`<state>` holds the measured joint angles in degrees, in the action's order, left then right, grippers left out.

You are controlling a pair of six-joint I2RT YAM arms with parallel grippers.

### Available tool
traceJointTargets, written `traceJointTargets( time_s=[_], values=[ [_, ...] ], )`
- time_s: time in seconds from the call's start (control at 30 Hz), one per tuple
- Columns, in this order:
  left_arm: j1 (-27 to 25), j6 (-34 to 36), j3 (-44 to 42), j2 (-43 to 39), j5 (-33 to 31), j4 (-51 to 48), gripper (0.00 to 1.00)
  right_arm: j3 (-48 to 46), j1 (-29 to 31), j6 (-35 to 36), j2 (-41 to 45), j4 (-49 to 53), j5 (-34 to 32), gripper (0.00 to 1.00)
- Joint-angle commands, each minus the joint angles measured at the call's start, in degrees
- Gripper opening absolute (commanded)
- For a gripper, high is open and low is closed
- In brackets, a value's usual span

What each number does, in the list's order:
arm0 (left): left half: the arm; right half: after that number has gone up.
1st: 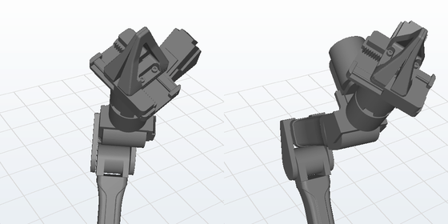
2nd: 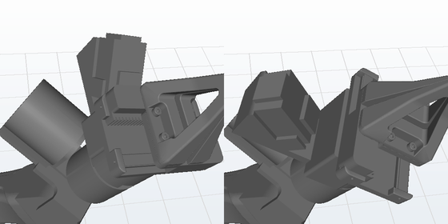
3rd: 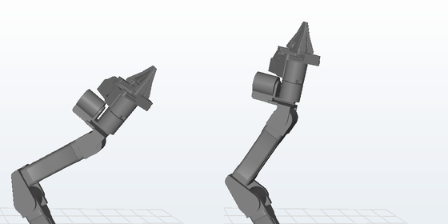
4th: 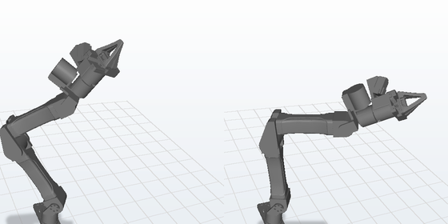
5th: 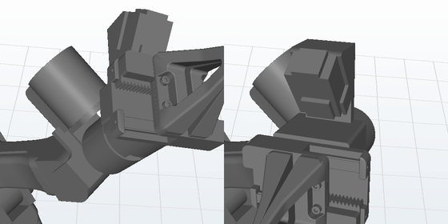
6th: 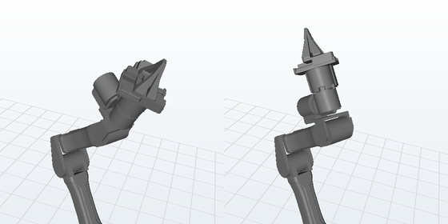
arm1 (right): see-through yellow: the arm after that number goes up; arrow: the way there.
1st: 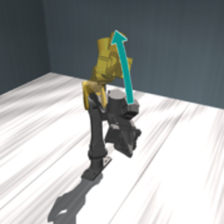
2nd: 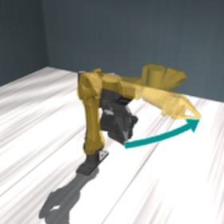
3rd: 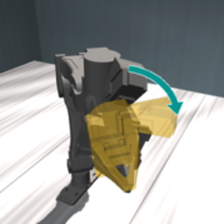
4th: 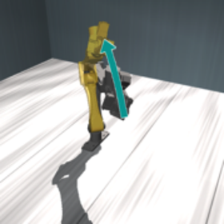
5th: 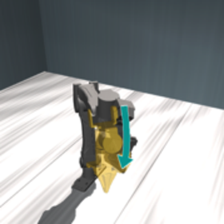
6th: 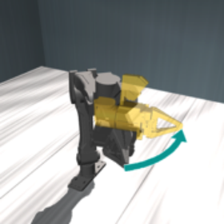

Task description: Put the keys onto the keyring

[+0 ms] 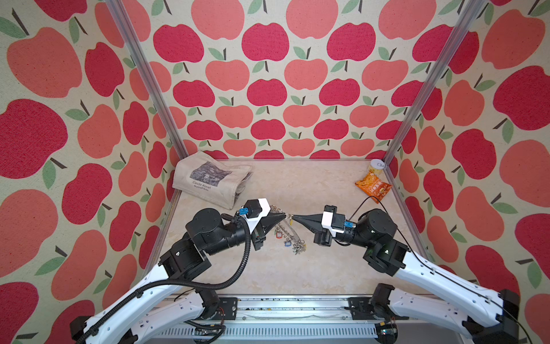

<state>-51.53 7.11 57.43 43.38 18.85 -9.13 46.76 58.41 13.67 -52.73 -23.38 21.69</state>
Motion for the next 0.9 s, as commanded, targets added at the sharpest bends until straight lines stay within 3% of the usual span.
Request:
traceJointTargets(
  time_s=[0.0,0.87],
  values=[
    [-0.4,-0.4,1.6,-0.8,0.9,1.7,0.0,2.2,0.6,-0.2,-0.2,1.1,0.8,0.0],
    [-0.5,-0.2,1.9,-0.3,0.7,1.0,0.0,4.5,2.8,3.0,-1.1,5.0,1.5,0.0]
  ],
)
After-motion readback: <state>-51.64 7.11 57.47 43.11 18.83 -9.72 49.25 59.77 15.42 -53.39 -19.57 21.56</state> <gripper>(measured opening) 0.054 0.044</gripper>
